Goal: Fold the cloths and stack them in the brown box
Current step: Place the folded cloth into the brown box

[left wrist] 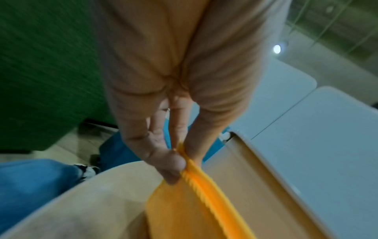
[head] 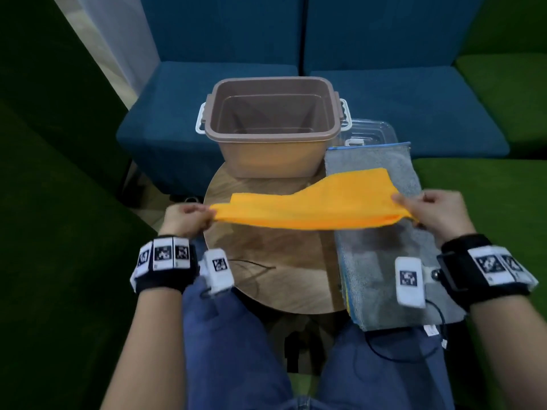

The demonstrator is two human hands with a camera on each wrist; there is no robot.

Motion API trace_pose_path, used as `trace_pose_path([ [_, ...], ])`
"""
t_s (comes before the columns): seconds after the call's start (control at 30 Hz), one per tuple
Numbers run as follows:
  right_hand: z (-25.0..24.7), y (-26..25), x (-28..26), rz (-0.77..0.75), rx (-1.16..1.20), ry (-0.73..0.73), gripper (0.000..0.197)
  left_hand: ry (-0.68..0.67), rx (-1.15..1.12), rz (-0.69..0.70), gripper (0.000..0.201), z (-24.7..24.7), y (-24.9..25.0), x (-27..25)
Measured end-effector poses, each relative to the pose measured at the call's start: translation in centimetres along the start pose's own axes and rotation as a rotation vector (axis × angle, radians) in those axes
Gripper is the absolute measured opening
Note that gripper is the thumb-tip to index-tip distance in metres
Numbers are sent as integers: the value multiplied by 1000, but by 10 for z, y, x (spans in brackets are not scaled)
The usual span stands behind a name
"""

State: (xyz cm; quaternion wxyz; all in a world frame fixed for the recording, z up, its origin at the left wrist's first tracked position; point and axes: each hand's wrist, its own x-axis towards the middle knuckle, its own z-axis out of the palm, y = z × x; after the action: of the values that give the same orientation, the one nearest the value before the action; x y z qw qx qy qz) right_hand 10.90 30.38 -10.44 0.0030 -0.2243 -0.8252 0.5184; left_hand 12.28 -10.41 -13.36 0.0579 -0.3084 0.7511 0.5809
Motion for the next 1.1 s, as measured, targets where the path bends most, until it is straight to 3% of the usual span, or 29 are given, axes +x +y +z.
trace_pose_path([
  [0.2,-2,-59,27,-254,287,72,34,171,-184,120,10,-14,78,-4],
  [0.4,-11,-53,14,-158,396,-75,27,131,-234,129,8,-22,71,-9],
  [0.57,-6,-51,13,-128,199,-120,27,125,-285,90,9,-17,68,-5],
  [0.77,-16,-70,8,-356,183,-85,25,94,-284,247,17,-19,89,-2],
  [0.9,-15,-31,1,-296,67,-112,32,51,-27,266,22,-13,47,4],
  [1.03,-2,33,-7,-81,-163,-271,42,-74,311,119,25,5,-30,5],
  [1.1,0,48,-12,-49,-230,-333,46,-101,439,86,25,6,-52,2],
])
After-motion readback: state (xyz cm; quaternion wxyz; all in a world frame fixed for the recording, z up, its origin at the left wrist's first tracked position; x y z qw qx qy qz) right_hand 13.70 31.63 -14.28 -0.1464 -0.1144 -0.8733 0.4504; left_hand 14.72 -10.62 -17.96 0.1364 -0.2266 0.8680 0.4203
